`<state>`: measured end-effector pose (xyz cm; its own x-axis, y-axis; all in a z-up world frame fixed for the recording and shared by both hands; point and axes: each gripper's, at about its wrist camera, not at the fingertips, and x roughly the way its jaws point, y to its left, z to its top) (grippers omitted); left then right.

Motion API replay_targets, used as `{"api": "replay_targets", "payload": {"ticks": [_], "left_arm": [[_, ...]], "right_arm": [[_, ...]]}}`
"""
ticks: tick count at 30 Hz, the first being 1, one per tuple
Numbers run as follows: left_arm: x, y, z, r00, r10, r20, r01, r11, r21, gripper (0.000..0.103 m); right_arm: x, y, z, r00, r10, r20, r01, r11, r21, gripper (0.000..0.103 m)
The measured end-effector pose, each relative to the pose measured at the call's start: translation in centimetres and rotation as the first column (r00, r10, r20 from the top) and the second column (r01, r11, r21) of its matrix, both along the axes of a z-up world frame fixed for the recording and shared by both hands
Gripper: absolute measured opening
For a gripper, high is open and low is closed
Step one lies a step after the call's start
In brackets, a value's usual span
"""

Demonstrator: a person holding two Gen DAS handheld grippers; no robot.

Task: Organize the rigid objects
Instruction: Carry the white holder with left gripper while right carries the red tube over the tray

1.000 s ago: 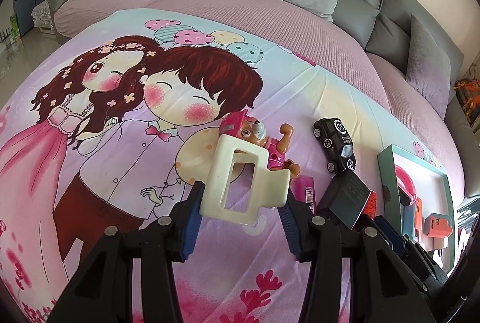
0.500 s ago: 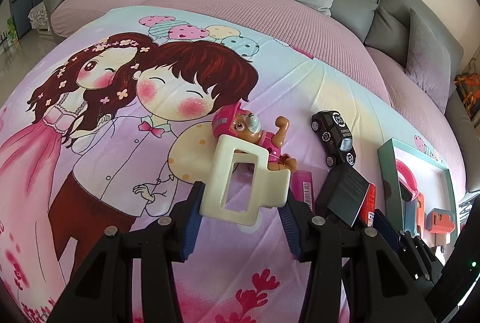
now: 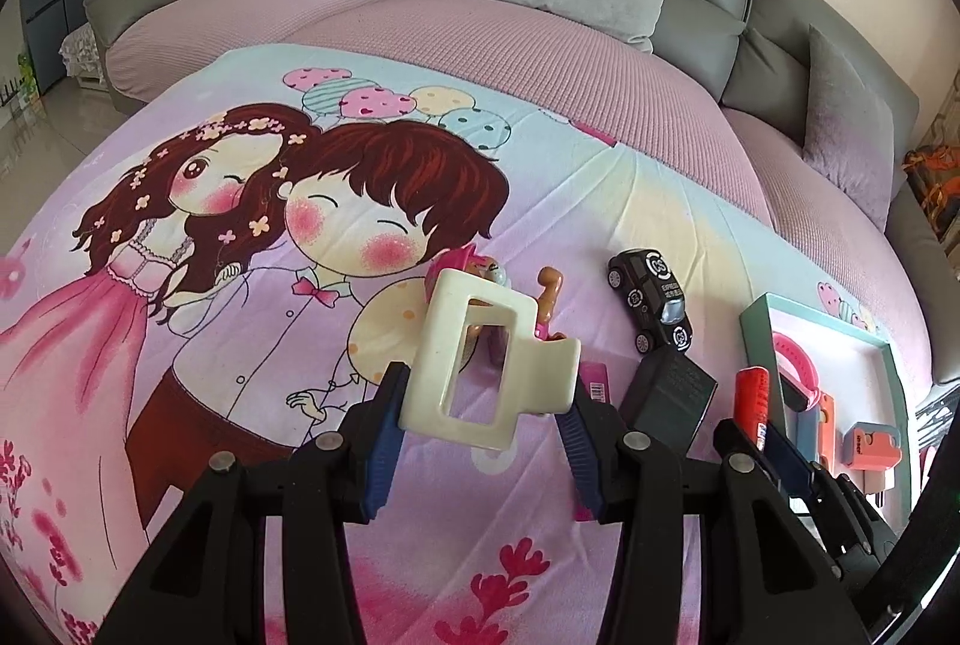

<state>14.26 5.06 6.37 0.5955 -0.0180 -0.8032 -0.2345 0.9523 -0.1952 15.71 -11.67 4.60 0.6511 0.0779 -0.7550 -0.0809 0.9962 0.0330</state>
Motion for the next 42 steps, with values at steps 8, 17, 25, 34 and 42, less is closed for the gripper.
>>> {"api": "replay_targets", "payload": {"ticks": [8, 17, 25, 34, 42], "left_arm": [[-0.4, -1.3, 2.4, 0.997, -0.039, 0.069, 0.039, 0.999, 0.008, 0.050], [-0.3, -5.2, 3.8, 0.987, -0.124, 0.103, 0.124, 0.992, 0.004, 0.050], [-0.3, -9.7, 5.1, 0.970, -0.201, 0.140, 0.201, 0.979, 0.011, 0.050], [-0.4, -15.1, 5.7, 0.942, -0.298, 0.156, 0.294, 0.955, 0.047, 0.050], [-0.9, -20.2, 5.6, 0.899, -0.406, 0.163, 0.399, 0.914, 0.077, 0.050]], "right_arm": [[-0.7, -2.9, 2.9, 0.997, -0.062, 0.055, 0.059, 0.997, 0.044, 0.030], [-0.9, -6.5, 4.3, 0.989, -0.135, 0.061, 0.131, 0.989, 0.072, 0.030], [-1.8, -10.1, 5.1, 0.977, -0.199, 0.071, 0.192, 0.977, 0.094, 0.030], [-2.7, -14.9, 4.8, 0.952, -0.304, 0.044, 0.296, 0.946, 0.130, 0.030], [-3.7, -18.8, 4.2, 0.924, -0.381, 0.022, 0.375, 0.916, 0.141, 0.030]]}}
